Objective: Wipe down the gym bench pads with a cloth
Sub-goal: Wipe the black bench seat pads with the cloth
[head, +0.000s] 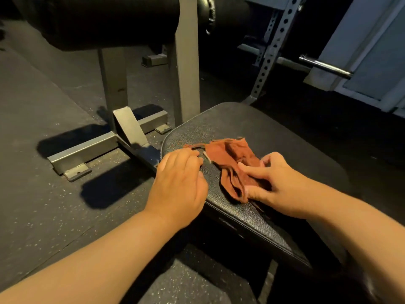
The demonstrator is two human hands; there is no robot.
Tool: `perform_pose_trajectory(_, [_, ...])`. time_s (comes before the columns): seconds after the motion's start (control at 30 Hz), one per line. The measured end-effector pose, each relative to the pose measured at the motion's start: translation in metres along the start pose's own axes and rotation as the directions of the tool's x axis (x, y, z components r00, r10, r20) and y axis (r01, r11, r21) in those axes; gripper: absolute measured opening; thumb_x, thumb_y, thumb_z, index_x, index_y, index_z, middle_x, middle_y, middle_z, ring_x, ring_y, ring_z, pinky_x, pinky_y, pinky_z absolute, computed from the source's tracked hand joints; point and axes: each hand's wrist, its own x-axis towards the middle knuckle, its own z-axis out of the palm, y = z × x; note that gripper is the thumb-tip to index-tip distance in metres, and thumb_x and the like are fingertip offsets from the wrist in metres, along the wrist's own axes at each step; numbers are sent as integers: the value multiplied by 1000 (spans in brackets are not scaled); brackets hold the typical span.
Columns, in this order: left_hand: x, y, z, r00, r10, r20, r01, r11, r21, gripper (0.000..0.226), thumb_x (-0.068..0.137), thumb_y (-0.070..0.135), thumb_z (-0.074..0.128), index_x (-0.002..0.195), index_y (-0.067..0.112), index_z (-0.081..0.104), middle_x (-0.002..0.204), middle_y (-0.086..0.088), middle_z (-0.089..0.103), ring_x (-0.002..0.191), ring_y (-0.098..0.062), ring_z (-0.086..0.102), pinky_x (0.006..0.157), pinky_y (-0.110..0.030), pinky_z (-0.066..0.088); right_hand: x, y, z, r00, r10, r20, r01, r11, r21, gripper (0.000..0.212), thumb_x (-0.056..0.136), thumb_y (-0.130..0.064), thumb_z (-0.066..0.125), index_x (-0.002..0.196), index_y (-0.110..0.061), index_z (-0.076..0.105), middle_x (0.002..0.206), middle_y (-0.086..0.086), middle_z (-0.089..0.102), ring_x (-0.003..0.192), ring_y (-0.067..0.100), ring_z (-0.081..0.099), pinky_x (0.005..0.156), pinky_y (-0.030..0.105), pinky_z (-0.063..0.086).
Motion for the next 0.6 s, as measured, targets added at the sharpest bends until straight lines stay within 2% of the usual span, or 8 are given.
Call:
perform_pose_trajectory(0.03, [0,0,1,1000,-6,6,6,1000,2,31,88,21,41,104,6,62,113,-9,61,117,-27,51,108,-35,26,8,-3,7,989,64,-133,-65,998,-6,62,93,-61,51,150,-39,40,121,0,29,118,20,40,100,25,32])
perform_pose_trajectory(0.1, [0,-2,2,1000,-13,16,13,1000,10,32,89,22,40,106,7,63,117,-7,62,124,-27,50,110,-35,24,32,-6,20,925,155,-346,-204,973,-109,71,92,-70,37,147,-29,48,135,10,34,130,33,35,108,37,30])
perform_pose_trajectory(0.17, [0,-2,2,1000,-9,22,9,1000,12,32,89,22,40,106,8,63,117,-7,62,125,-27,51,110,-36,26,49,-9,23,897,25,-442,-111,979,-170,78,91,-64,25,149,-16,45,158,18,22,146,37,21,120,44,14])
perform_pose_trajectory(0.27, [1,0,1,1000,-8,14,8,1000,7,32,88,22,40,105,7,63,116,-8,63,123,-28,52,108,-35,27,45,-14,21,938,-178,-297,194,981,25,56,104,-35,32,158,-22,25,168,1,10,155,20,6,122,27,-8])
perform_pose_trajectory(0.33, [1,1,1,1000,-9,5,9,1000,6,32,87,21,40,105,6,63,115,-9,64,122,-29,53,107,-35,26,26,-13,20,944,-298,-140,321,928,191,53,104,-22,36,156,-26,28,166,-9,12,153,6,7,123,20,-2])
perform_pose_trajectory(0.4, [1,2,1,1000,-3,-3,3,1000,12,33,86,21,41,105,6,63,113,-9,64,121,-30,54,107,-35,27,16,-12,18,918,-388,-80,396,898,189,50,105,-24,42,153,-35,33,164,-18,16,151,2,13,122,18,4])
perform_pose_trajectory(0.5, [1,1,1,1000,5,-1,-5,1000,16,32,85,20,41,103,5,63,112,-11,64,119,-32,55,106,-36,28,36,-14,16,926,-349,-146,346,937,-42,45,98,-58,32,142,-64,30,158,-29,27,143,10,30,120,45,18])
perform_pose_trajectory(0.6, [3,1,-1,1000,13,2,-13,999,32,32,85,21,41,101,5,64,110,-11,65,117,-32,56,104,-36,31,70,-30,17,930,-171,-325,156,985,-73,46,99,-59,31,144,-56,39,155,-22,36,145,15,28,117,53,4])
